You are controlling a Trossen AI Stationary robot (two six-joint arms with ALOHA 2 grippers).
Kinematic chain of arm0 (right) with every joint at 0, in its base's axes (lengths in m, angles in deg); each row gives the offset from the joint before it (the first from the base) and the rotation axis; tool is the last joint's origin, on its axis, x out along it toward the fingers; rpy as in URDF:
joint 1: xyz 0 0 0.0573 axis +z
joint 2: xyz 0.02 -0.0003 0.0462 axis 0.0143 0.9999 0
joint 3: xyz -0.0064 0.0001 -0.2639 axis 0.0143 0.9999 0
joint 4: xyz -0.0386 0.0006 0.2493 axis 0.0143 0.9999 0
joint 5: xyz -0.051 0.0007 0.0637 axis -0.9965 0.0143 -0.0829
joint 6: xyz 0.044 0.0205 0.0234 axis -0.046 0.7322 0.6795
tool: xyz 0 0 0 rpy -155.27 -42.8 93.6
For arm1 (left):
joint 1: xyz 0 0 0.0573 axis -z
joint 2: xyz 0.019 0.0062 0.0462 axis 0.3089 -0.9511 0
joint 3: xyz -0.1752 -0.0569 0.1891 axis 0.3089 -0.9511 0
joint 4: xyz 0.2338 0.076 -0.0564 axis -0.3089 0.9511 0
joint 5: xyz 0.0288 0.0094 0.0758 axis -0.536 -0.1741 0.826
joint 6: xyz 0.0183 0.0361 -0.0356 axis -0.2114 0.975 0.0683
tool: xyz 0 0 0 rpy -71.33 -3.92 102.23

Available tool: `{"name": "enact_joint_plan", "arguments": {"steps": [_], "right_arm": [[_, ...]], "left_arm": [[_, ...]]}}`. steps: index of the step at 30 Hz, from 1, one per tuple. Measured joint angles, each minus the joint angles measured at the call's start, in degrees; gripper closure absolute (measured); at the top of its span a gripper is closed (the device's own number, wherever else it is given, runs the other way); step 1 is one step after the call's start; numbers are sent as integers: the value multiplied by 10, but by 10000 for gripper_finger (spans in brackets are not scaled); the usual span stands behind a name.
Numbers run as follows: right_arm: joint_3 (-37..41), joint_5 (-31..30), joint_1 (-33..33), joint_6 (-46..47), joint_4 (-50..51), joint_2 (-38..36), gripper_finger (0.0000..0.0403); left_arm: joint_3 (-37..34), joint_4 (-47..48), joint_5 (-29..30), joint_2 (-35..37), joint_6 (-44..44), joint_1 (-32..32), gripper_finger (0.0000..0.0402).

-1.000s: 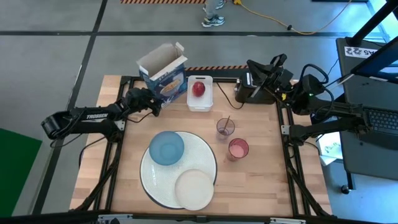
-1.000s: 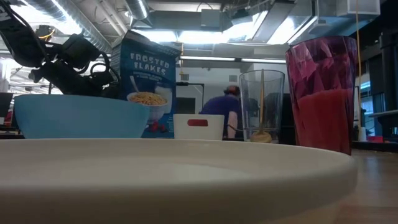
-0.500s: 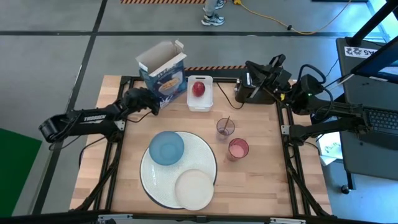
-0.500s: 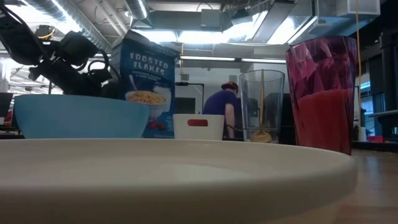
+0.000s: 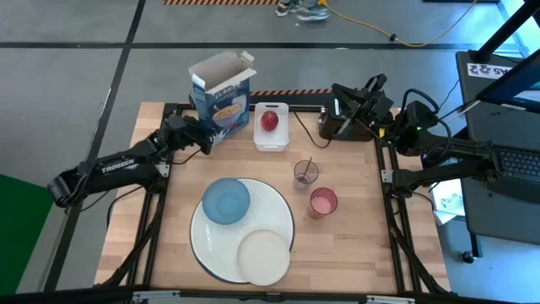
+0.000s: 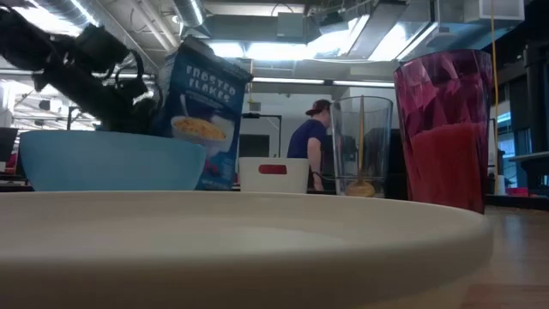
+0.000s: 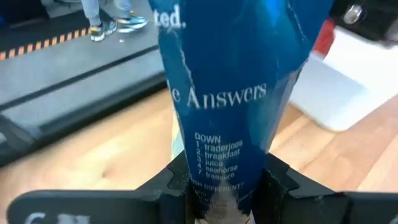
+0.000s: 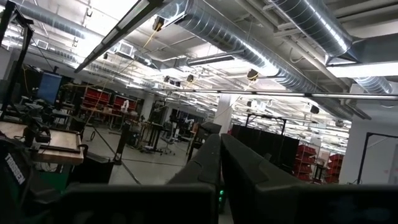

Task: Arrange a breakfast setting
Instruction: Pour the cereal into the blue bowl

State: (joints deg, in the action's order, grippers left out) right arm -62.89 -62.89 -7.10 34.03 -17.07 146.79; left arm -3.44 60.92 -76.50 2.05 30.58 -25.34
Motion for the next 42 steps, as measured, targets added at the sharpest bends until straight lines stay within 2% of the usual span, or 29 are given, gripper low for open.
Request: {"name": "enact_joint_plan", "arguments": {"steps": [4, 9, 12, 16, 20, 26, 32, 36, 39, 42], "right_arm": [[0, 0, -6, -7, 0, 0, 388], [0, 0, -16, -10, 0, 0, 388], [0, 0, -24, -10, 1, 0, 388], [0, 2, -27, -11, 4, 0, 388], [0, -1, -27, -26, 4, 0, 388], [0, -11, -27, -44, 4, 0, 388], [0, -30, -27, -44, 11, 0, 388], [0, -30, -26, -41, 13, 0, 388], [0, -30, -26, -40, 13, 0, 388], [0, -37, -26, -40, 13, 0, 388]], "left_arm": [[67, 86, -1, 29, 44, 11, 307], [184, 181, -10, 41, 108, 25, 307], [255, 240, -46, 41, 143, 25, 307], [344, 305, -127, 35, 201, 25, 307], [423, 409, -175, 23, 267, 26, 307], [540, 542, -181, -12, 378, 25, 307], [641, 662, -208, -55, 423, 25, 307], [689, 805, -217, -81, 469, 26, 307], [712, 897, -187, -98, 502, 26, 307], [716, 904, -154, -97, 502, 28, 307]]}}
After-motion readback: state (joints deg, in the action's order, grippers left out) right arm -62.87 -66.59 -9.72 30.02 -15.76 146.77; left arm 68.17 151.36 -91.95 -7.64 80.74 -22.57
